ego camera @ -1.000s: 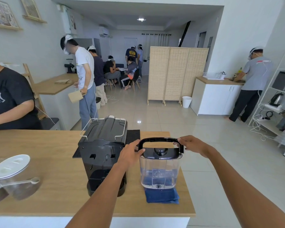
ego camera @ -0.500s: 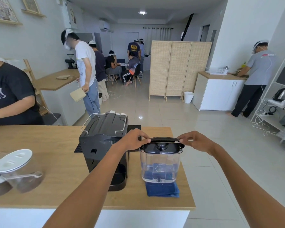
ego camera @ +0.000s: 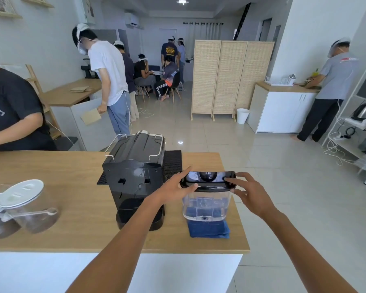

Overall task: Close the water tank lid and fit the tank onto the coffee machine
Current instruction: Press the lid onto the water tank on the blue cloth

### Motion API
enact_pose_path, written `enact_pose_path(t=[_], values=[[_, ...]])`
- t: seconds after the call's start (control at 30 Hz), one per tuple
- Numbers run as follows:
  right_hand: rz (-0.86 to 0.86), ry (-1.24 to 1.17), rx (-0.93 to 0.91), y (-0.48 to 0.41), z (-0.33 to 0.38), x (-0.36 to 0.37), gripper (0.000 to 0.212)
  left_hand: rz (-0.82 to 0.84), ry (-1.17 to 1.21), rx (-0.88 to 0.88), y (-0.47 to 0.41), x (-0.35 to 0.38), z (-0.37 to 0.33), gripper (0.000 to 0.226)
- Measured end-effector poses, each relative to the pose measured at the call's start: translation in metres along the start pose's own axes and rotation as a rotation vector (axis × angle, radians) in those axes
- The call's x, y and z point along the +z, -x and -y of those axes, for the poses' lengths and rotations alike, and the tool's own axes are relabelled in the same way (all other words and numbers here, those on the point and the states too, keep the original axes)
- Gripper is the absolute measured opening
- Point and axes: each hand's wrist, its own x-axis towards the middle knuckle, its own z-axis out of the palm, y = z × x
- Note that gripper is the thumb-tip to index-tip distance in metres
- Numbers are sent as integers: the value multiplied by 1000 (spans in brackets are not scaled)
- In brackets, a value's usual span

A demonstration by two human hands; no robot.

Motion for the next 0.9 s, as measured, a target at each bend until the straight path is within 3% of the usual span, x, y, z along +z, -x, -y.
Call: enact_pose_path(t=[0.13, 0.43, 0.63, 0.9], values=[[-19, -30, 26, -1, 1, 3, 53, -13, -67, 76, -4, 0, 6, 82], [7, -65, 54, -10, 7, 7, 52, -139, -149, 129, -4, 4, 9, 74], [22, -106, 66, -11, 6, 12, 58, -231, -80, 146, -5, 7, 16, 72], [7, -217, 46, -16, 7, 23, 64, -110, -76, 56, -17, 1, 13, 62]])
